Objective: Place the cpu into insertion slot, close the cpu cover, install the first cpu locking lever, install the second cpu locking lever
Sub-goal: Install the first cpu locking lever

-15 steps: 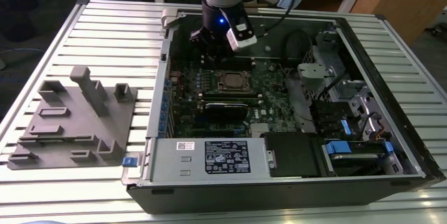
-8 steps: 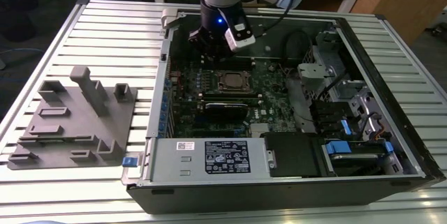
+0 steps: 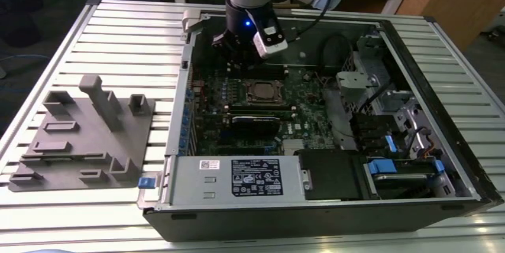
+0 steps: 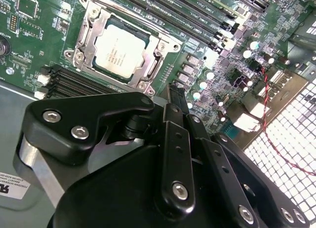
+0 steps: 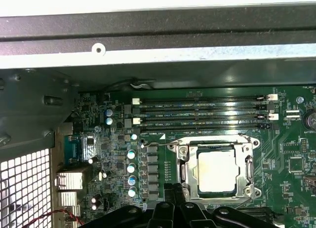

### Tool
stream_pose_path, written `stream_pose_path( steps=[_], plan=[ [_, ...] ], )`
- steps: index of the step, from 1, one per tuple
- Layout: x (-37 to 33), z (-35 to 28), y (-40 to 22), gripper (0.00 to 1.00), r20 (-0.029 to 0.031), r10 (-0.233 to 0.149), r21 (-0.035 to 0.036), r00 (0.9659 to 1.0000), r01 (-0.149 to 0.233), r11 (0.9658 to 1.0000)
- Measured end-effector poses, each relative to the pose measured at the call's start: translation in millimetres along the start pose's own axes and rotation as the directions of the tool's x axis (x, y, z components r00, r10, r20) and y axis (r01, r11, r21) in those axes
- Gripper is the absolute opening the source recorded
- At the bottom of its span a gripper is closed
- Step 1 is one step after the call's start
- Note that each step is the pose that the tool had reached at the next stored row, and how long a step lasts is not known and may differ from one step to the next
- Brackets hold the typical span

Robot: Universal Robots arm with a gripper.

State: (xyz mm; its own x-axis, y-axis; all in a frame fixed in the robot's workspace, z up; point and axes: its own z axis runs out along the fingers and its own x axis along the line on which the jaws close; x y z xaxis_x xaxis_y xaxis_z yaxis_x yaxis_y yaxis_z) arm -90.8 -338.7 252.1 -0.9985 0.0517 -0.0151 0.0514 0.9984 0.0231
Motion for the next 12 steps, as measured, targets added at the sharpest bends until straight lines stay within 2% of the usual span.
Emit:
stream_pose_path(
  steps=[5,7,12],
  plan=[
    [-0.1,-0.6,0.1,0.11,0.0001,0.0,-0.0002,1.0,0.0,1.0],
    [-0.1,-3.5,0.1,0.11,0.0,0.0,0.0,1.0,0.0,1.0],
    [-0.1,-3.6,0.1,0.11,0.0,0.0,-0.0001,1.0,0.0,1.0]
  ],
)
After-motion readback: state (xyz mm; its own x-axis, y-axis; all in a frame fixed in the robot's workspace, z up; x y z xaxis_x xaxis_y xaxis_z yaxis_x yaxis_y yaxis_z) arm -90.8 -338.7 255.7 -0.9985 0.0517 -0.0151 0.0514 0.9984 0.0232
